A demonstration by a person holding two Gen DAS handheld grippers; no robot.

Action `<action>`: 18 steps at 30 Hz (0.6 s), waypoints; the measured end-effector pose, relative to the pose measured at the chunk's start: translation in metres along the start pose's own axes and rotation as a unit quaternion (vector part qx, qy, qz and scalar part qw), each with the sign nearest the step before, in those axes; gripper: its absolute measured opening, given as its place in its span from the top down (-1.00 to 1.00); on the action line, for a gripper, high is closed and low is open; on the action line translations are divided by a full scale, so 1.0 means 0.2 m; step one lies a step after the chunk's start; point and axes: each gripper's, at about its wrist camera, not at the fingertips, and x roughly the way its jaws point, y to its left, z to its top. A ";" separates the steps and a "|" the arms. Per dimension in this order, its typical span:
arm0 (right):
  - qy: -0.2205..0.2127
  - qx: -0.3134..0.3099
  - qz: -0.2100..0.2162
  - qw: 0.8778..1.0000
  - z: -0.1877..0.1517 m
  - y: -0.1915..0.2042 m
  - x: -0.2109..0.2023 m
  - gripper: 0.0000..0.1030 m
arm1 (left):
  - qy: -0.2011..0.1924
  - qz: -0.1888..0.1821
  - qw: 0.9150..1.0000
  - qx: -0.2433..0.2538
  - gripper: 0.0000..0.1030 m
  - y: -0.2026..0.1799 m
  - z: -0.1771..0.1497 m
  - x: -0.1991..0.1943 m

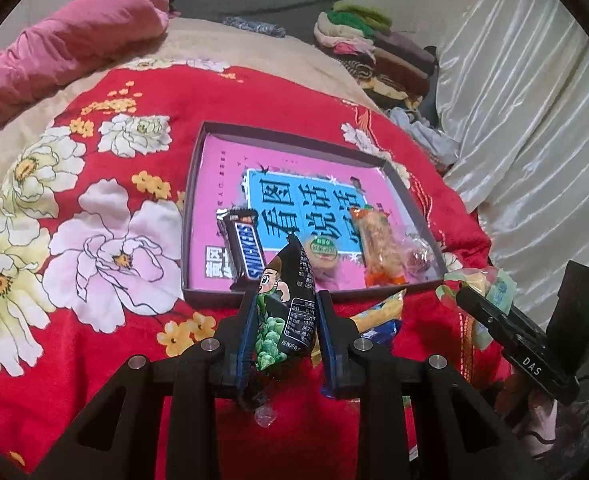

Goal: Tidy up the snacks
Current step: 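Lift the pea snack bag with the left tool while the right tool lifts the clear bag over the tray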

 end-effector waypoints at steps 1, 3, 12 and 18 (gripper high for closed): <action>-0.003 0.001 -0.001 1.000 0.01 0.00 0.00 0.35 | -0.002 0.000 1.000 0.000 0.44 0.00 0.00 -0.01; -0.011 0.006 -0.002 1.000 0.02 -0.02 -0.02 0.35 | -0.007 -0.001 1.000 0.000 0.44 -0.01 0.01 -0.02; -0.025 0.011 -0.001 1.000 0.04 -0.04 -0.04 0.35 | -0.018 0.000 1.000 -0.001 0.44 -0.02 0.04 -0.05; -0.032 0.003 0.011 0.999 0.05 -0.02 -0.03 0.35 | -0.021 -0.001 1.000 -0.002 0.44 -0.04 0.05 -0.05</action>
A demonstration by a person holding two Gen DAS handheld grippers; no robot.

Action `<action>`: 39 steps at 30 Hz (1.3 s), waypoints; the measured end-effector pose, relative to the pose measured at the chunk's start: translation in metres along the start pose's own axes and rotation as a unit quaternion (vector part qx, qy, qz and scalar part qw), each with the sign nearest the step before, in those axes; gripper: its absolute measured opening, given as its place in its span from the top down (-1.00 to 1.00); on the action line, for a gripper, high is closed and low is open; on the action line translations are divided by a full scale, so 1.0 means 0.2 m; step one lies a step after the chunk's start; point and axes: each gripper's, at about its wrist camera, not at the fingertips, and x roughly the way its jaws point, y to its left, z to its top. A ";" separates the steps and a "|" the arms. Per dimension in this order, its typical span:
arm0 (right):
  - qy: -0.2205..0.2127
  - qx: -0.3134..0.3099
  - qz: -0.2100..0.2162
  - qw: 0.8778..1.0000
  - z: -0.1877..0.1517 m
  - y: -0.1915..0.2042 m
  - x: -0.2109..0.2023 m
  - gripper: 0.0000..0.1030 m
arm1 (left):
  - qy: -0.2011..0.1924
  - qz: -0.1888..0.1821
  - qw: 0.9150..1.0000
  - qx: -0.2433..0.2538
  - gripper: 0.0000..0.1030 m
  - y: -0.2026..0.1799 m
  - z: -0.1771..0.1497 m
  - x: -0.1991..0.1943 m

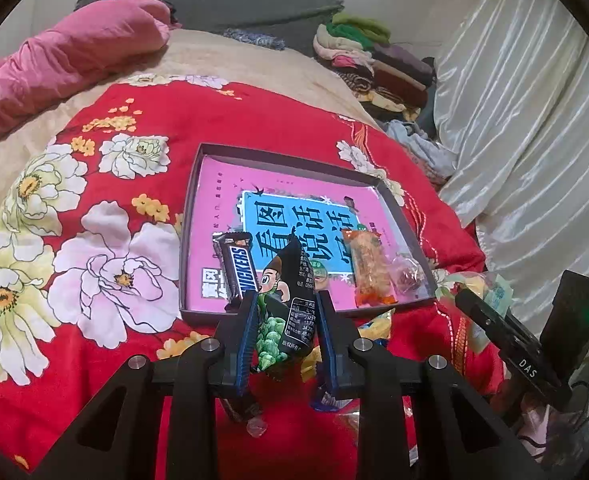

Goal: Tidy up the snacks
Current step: 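Lift the pea snack bag with the left tool while the right tool lifts the clear bag over the tray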

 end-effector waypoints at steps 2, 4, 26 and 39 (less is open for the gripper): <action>0.000 -0.005 0.001 1.000 0.00 0.01 0.00 0.35 | 0.000 0.000 1.000 0.001 0.44 -0.01 0.00 0.00; -0.001 -0.006 0.003 1.000 0.00 0.02 0.01 0.35 | 0.000 -0.001 1.000 0.001 0.44 -0.01 0.01 0.01; -0.012 -0.006 -0.010 1.000 0.08 -0.05 0.10 0.35 | 0.001 0.014 1.000 0.005 0.44 -0.06 0.07 0.14; -0.010 -0.021 -0.020 1.000 0.11 -0.06 0.15 0.35 | 0.005 0.026 1.000 0.011 0.44 -0.08 0.10 0.21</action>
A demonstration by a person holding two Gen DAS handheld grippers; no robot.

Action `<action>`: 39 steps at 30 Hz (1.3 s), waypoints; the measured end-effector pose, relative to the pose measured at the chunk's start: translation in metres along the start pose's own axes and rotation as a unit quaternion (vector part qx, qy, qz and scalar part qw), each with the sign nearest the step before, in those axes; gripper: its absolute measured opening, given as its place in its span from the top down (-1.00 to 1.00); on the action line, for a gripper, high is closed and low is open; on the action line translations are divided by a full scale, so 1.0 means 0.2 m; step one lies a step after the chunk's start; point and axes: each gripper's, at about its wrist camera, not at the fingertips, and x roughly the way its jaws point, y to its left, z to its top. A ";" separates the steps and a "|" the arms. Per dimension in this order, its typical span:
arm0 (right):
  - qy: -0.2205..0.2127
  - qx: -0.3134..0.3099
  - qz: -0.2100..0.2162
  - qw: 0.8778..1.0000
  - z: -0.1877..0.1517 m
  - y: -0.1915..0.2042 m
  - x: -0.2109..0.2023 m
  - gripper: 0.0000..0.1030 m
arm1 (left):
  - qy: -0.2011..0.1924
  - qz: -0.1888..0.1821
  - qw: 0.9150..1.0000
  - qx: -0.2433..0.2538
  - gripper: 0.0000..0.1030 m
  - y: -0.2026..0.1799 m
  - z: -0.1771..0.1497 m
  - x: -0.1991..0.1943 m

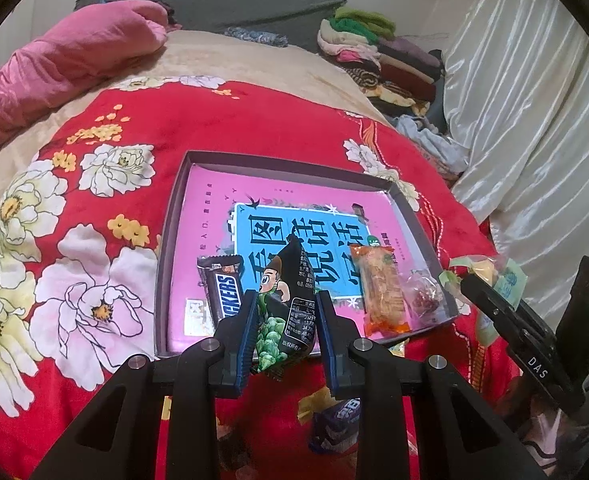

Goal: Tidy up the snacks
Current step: 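Lift the pea snack bag with the left tool while the right tool lifts the clear bag over the tray, then lower the pea snack bag into the tray with the left tool while the right tool lowers the clear bag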

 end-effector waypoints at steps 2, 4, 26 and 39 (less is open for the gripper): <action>0.003 -0.001 0.000 1.000 0.00 0.00 0.01 0.35 | 0.002 0.001 1.000 0.000 0.44 0.00 0.00 0.01; 0.006 0.000 0.000 1.000 0.00 -0.01 0.03 0.35 | 0.003 0.003 1.000 0.001 0.44 0.00 0.00 0.02; 0.013 -0.012 -0.010 1.000 0.04 -0.04 0.14 0.35 | 0.014 0.013 1.000 -0.003 0.44 0.01 0.02 0.15; 0.027 -0.013 -0.032 0.999 0.05 -0.07 0.23 0.35 | 0.020 0.019 1.000 -0.003 0.44 0.03 0.01 0.22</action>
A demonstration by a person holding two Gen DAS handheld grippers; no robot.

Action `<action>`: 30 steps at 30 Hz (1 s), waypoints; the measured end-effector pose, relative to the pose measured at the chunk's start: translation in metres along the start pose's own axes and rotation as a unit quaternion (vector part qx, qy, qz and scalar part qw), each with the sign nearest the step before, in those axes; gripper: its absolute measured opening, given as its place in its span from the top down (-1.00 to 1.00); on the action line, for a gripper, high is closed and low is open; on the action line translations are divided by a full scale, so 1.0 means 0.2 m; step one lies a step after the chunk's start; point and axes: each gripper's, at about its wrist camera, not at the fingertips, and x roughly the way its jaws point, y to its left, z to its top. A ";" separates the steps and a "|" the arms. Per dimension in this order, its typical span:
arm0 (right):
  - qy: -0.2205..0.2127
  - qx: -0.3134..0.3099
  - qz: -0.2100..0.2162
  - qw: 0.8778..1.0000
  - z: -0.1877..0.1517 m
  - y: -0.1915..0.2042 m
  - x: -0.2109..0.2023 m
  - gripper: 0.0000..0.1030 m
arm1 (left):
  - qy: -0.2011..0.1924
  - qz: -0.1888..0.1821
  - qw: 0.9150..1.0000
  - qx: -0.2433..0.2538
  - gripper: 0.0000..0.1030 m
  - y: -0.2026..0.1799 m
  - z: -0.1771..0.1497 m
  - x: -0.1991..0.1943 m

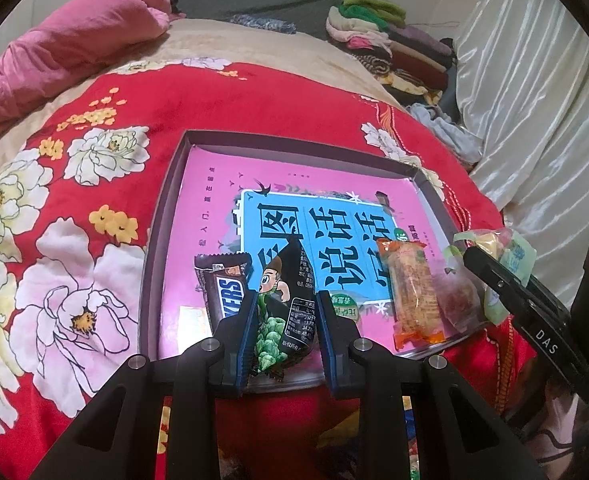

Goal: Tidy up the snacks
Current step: 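Lower the pea snack bag into the tray with the left tool while the right tool lowers the clear bag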

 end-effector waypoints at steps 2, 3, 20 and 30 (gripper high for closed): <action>0.002 0.000 -0.003 1.000 0.00 0.00 0.01 0.35 | -0.001 0.000 1.000 0.000 0.44 0.00 0.00 0.00; 0.004 -0.002 -0.006 1.000 0.00 0.00 0.02 0.35 | -0.001 -0.001 1.000 0.000 0.44 0.00 0.00 0.00; 0.036 -0.021 -0.031 0.999 -0.02 0.02 0.11 0.35 | -0.005 0.002 1.000 -0.007 0.44 0.01 0.02 0.06; 0.045 -0.021 -0.022 0.999 -0.03 0.02 0.13 0.34 | 0.001 0.003 1.000 -0.003 0.44 0.00 0.02 0.08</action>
